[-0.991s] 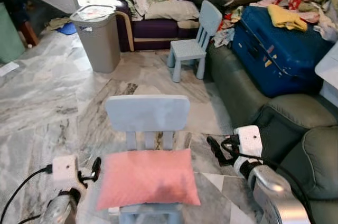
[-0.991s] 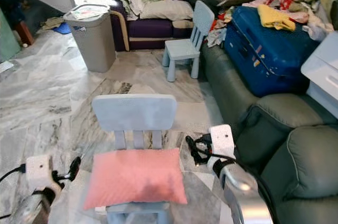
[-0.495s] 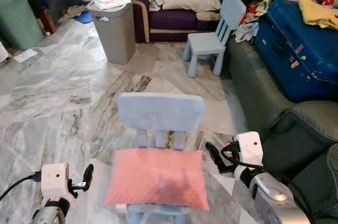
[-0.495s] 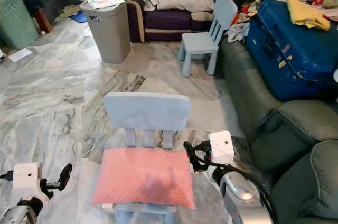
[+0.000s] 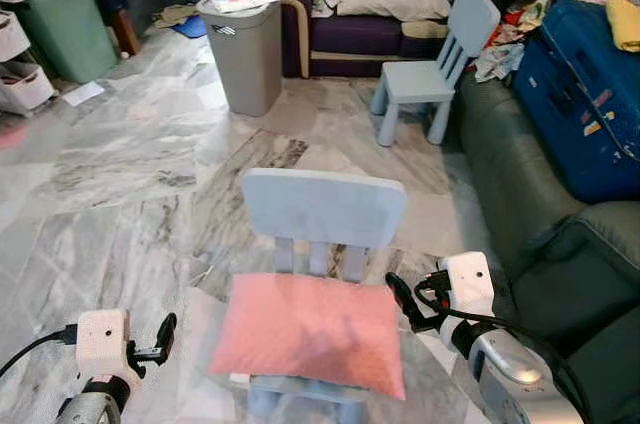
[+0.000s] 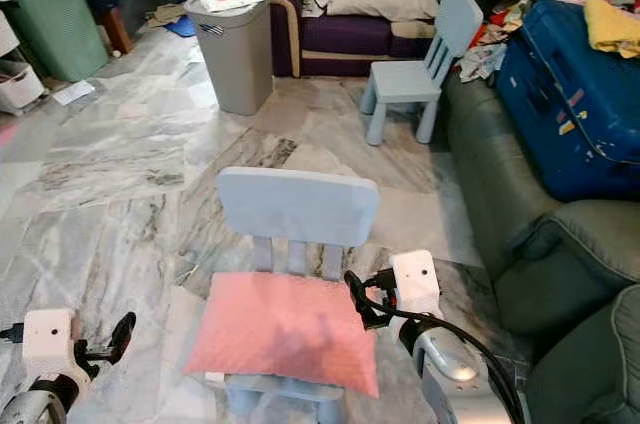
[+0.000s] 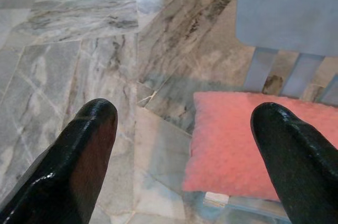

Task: Move the pillow to the sofa

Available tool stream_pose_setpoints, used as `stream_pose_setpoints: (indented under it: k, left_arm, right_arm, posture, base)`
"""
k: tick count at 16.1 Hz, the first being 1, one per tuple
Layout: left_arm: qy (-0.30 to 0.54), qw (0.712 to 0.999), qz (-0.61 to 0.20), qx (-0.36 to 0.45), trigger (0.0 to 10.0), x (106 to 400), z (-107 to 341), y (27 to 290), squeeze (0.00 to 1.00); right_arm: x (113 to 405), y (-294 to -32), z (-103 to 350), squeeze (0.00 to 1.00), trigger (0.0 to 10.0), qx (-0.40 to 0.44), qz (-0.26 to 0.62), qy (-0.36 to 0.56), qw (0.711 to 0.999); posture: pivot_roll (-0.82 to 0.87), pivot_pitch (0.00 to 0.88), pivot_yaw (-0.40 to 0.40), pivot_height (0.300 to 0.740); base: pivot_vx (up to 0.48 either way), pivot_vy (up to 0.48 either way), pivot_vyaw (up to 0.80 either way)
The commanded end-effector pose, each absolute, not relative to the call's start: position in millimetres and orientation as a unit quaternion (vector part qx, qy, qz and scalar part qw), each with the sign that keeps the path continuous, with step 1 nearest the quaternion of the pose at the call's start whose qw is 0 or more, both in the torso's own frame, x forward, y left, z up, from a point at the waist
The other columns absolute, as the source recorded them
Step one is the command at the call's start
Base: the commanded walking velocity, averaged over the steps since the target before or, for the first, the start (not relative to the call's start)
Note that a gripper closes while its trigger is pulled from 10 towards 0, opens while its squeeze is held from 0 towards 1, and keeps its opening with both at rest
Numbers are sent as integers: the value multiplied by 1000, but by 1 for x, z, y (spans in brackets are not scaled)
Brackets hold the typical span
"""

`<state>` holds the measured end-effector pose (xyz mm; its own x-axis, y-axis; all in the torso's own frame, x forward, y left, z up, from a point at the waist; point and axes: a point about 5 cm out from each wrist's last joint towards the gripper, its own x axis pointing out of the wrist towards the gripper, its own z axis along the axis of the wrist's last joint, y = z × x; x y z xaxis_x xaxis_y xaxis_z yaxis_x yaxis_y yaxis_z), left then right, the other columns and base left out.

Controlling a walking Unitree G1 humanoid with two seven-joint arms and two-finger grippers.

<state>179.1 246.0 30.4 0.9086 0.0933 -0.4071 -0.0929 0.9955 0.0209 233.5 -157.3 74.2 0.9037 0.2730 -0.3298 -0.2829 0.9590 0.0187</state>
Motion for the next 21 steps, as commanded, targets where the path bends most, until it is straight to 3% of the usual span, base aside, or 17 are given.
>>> stream_pose_setpoints:
  k: [1,21]
  left_arm:
    - [210,977,40,9,10000,180,32,246,0]
    - [218,975,36,-5,10000,174,30,239,0]
  right_arm:
    - [234,-155,78,0,10000,-12,146,162,976]
    - [222,-151,84,0,10000,13,165,165,972]
  posture:
    - [43,75,5,740]
    - [22,110,-1,740]
  base:
    - [0,0,0]
    - [0,0,0]
